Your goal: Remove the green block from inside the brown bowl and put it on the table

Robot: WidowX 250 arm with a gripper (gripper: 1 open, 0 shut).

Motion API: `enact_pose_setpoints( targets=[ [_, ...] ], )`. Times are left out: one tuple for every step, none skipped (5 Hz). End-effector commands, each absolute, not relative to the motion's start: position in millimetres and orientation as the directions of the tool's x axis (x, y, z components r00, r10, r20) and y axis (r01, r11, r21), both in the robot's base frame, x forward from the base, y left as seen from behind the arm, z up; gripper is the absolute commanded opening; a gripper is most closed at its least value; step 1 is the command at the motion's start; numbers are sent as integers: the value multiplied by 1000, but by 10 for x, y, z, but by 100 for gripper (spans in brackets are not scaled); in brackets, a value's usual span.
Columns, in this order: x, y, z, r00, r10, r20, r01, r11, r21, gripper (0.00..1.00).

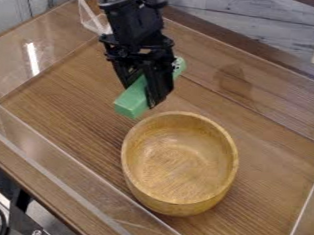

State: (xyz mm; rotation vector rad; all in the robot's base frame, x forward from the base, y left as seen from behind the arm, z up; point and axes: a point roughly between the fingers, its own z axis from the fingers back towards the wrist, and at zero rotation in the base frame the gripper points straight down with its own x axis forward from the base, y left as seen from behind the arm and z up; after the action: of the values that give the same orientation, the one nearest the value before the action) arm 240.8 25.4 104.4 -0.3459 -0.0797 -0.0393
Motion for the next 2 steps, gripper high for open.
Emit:
enact_pose_setpoints(
  targets=[
    [2467,306,1090,991,-26,129,67,942,-328,0],
    [2482,319,1058,990,-30,135,73,942,-326,0]
  ],
)
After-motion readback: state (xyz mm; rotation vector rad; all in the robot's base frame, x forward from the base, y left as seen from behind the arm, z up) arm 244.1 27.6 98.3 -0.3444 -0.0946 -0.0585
